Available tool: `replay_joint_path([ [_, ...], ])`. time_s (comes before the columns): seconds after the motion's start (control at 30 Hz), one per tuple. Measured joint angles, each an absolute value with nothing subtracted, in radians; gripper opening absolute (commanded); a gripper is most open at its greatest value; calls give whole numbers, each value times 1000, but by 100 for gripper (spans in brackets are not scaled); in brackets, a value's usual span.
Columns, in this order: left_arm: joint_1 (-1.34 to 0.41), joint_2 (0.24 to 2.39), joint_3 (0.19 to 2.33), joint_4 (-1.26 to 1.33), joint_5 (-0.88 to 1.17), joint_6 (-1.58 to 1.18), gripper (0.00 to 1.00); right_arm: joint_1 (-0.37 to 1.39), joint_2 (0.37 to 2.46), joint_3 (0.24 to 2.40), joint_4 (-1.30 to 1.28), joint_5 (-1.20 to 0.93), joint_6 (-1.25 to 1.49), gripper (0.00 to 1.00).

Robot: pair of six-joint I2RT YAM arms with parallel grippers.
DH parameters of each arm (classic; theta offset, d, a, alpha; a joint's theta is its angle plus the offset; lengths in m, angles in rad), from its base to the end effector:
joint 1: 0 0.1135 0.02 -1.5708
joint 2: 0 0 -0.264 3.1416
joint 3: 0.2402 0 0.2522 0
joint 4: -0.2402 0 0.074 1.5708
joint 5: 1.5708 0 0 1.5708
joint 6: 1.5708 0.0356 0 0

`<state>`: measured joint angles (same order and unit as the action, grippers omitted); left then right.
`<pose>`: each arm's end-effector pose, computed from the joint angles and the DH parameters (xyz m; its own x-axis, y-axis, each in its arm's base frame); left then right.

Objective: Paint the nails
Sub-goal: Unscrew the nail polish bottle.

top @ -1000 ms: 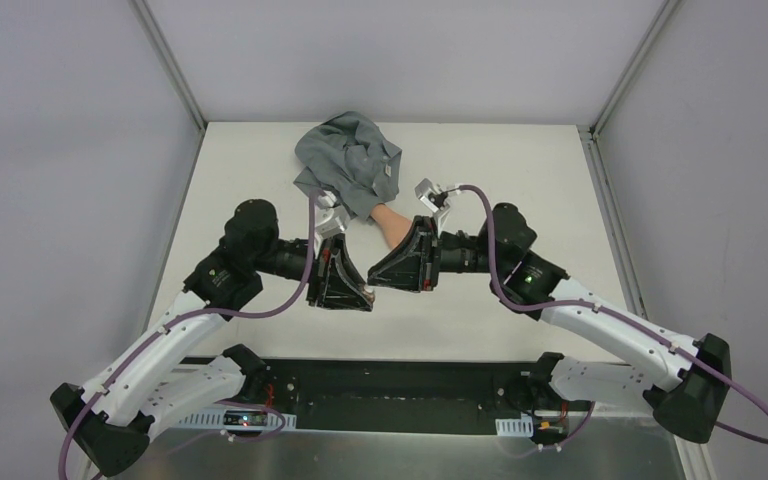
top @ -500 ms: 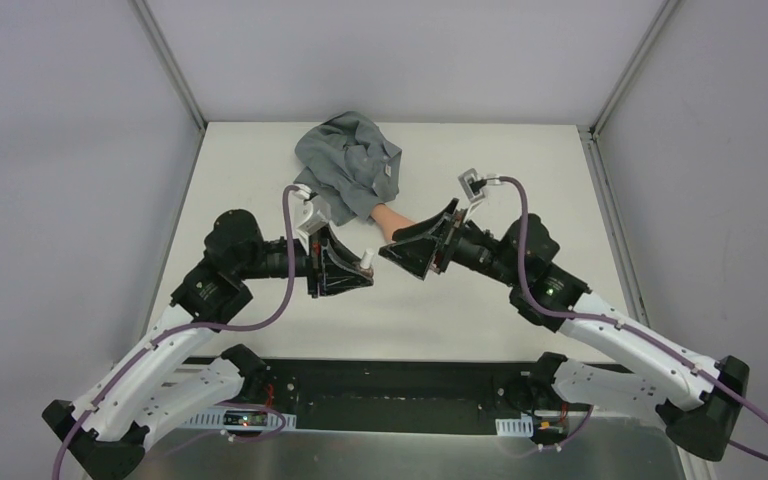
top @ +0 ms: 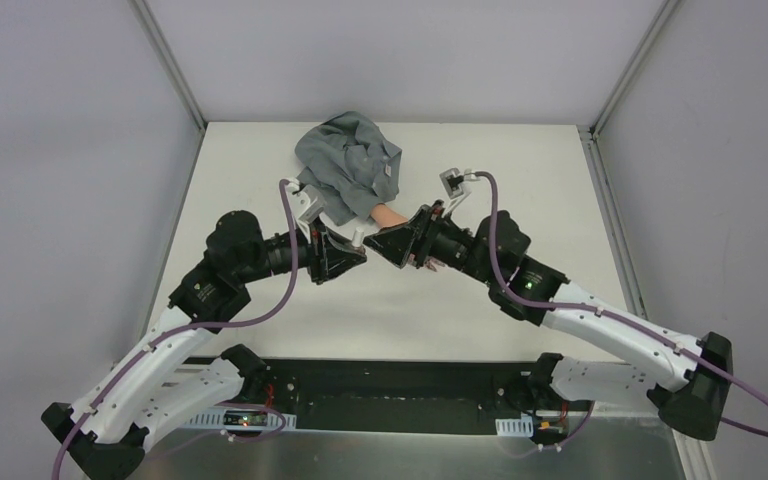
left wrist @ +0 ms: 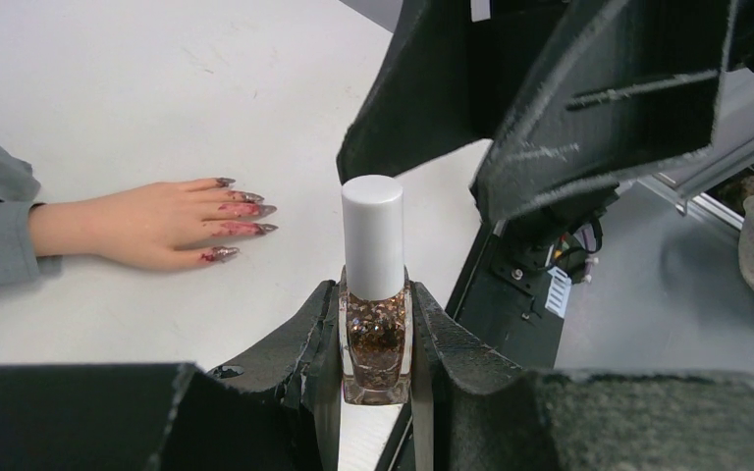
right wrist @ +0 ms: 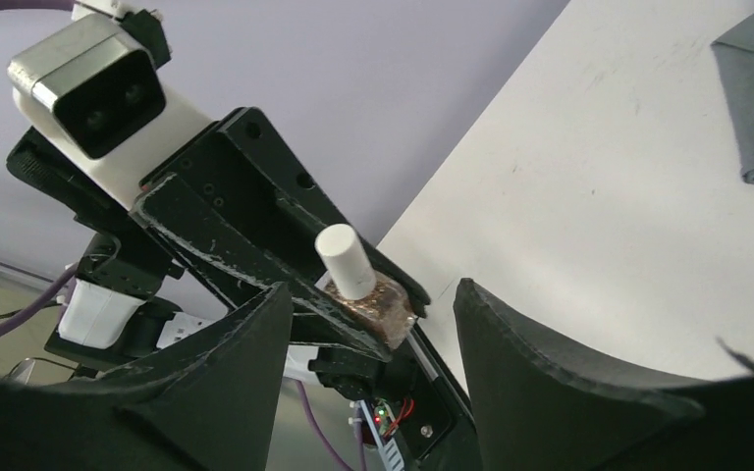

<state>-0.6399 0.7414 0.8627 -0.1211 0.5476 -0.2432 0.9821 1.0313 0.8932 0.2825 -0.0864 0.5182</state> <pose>0.1218 -0.1137 0.3810 -0.2232 -0.0902 -0.9706 0.9002 0.3629 -0.2407 0.1327 0.2043 0.3815 -0.3645 0.3428 -0.8658 -0.8005 0.3596 0.4794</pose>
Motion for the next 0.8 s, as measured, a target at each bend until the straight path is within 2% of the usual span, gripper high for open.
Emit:
replay_joint_path([
  [0.27, -640, 749, 863, -139, 537, -243, 0, 1037, 1087, 942, 287, -65, 493, 54],
  [0.47, -640, 749, 863, -141, 537, -243, 0, 1045, 1122, 960, 287, -56, 481, 43],
  [0.8, -640, 754, 863, -141, 537, -243, 0, 1051, 1143, 979, 287, -48, 467, 38],
])
